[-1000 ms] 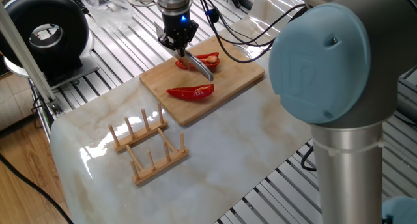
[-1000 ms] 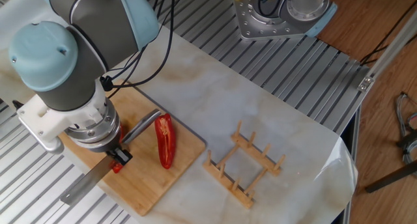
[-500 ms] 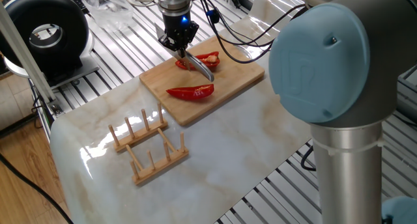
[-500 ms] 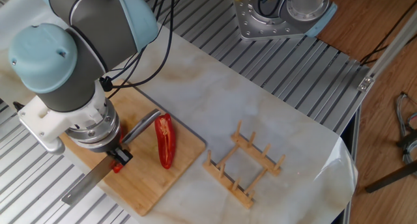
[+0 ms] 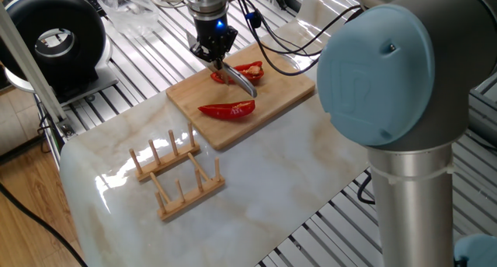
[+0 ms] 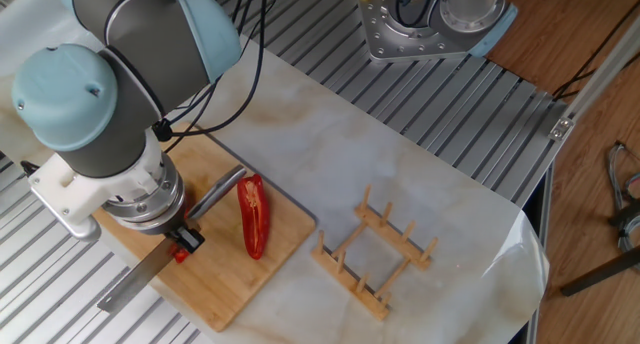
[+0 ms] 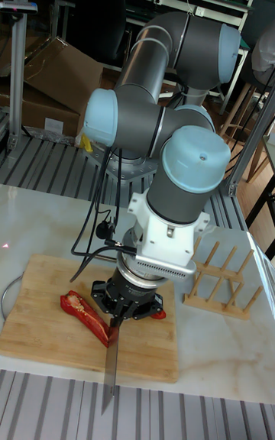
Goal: Chop the chili peppers
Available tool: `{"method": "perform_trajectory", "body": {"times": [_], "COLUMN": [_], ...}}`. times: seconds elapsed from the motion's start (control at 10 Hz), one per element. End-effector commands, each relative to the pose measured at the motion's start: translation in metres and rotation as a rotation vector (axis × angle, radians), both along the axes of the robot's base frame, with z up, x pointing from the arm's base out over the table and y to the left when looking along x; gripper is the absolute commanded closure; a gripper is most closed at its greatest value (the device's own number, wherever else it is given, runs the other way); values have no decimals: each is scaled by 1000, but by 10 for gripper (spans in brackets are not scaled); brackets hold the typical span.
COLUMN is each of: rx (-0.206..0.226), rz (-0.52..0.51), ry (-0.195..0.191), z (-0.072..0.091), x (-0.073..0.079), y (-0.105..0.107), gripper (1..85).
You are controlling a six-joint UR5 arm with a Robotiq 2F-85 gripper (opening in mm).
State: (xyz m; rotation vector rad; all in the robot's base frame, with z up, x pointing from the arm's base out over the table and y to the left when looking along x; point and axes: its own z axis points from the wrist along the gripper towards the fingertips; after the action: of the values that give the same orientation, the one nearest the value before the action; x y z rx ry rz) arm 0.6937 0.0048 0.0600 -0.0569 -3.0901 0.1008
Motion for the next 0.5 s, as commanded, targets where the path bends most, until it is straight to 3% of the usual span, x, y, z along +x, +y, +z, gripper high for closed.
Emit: {"method": "perform_trajectory", "body": {"times": [0.0, 0.4], "rx": [12, 13], "rz": [7, 17], "ry": [7, 20], "z": [0, 3], "x": [-2, -6], "y": [1, 2], "gripper": [843, 843]}}
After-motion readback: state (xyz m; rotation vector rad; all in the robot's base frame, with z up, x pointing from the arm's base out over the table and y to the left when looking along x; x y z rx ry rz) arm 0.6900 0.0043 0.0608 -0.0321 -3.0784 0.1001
